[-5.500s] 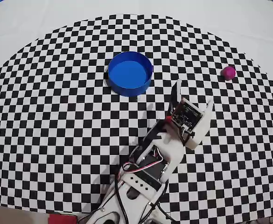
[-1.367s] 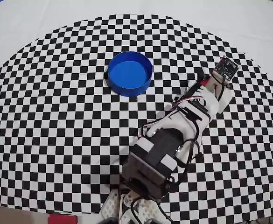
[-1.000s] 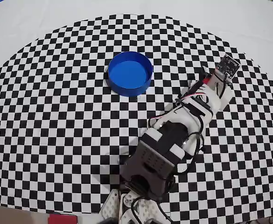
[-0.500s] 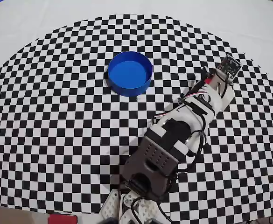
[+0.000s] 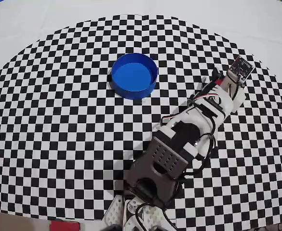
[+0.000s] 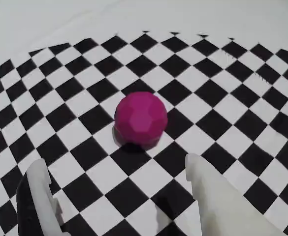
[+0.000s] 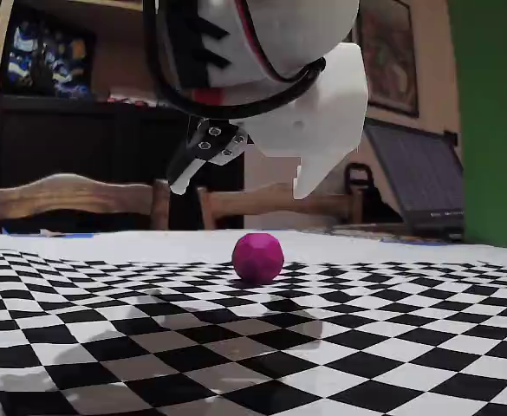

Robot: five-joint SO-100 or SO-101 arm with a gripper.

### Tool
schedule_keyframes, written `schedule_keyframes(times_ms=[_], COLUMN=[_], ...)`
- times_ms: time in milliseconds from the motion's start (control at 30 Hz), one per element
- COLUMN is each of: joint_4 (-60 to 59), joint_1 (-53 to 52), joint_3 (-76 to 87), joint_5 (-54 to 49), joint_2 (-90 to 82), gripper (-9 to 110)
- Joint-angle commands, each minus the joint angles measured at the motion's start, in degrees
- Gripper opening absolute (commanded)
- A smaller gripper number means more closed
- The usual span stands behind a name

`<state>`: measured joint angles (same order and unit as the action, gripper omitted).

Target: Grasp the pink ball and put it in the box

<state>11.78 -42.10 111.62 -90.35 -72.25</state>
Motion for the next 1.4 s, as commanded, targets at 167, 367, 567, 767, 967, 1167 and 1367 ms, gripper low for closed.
schedule_keyframes(times_ms=[167,367,567,767,967,1167,1367], joint_4=[1.2,1.2,1.2,1.0,1.0,0.0,-3.1], joint_1=[-1.2,-1.6,-1.6,-1.5,-1.3,-1.3,-1.6], joint_3=[-3.4,-5.2,-7.1,-9.1,-11.1,-14.0,-17.1], joint_5=[-0.4,-0.4,-0.4,-0.4,-0.4,-0.4,-0.4], joint_2=[1.1,2.6,4.4,6.1,7.7,9.8,11.3], gripper=[33,33,33,33,33,33,33])
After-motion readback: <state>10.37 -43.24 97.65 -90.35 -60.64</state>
